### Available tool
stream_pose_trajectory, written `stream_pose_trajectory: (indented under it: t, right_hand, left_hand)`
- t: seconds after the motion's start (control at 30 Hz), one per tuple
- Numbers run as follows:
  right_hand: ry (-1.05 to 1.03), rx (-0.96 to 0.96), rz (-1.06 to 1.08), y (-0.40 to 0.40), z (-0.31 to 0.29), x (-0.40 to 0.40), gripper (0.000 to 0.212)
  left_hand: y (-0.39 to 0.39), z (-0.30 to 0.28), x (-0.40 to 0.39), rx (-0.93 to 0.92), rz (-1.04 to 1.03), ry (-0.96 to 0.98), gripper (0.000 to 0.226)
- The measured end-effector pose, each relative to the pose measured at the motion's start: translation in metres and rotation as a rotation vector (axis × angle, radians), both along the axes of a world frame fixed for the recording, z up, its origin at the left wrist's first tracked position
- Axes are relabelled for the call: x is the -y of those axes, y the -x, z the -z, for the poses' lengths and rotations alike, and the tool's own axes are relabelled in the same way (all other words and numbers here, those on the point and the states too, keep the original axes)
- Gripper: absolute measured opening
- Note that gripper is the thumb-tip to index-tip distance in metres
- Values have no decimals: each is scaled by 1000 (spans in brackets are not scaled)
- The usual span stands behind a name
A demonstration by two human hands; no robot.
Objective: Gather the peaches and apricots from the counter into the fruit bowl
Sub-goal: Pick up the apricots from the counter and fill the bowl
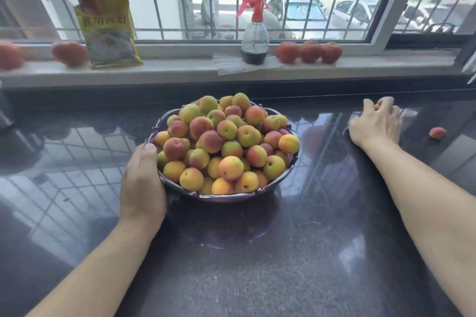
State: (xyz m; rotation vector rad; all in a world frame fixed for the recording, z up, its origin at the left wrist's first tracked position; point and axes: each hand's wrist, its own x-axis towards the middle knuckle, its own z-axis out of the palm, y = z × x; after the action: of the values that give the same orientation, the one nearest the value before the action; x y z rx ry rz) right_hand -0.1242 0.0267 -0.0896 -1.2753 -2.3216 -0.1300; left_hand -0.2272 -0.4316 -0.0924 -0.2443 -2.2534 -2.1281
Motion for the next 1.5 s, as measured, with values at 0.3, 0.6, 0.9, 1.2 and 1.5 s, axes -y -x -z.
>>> stream_pose_trajectory:
  t: [0.3,0.6,0.9,1.2,1.5]
  right_hand:
    - [172,52,11,-2,-3,1,43]
    - [428,-225,-246,-2,-33,57,37]
    - [367,-276,-944,-4,-82,216,19]
    - [745,-678,-856,-7,-68,157,18]
    - [292,-66,-141,-7,2,0,56]
  left_hand:
    - [-4,-4,-2,-20,-31,23,38]
    - [-6,-8,-1,-27,-27,37,36]
    - [-9,-11,0,-45,-20,101,38]
    - [-7,-7,0,-50,-16,102,39]
    - [-1,-2,-4,-102,-75,109,34]
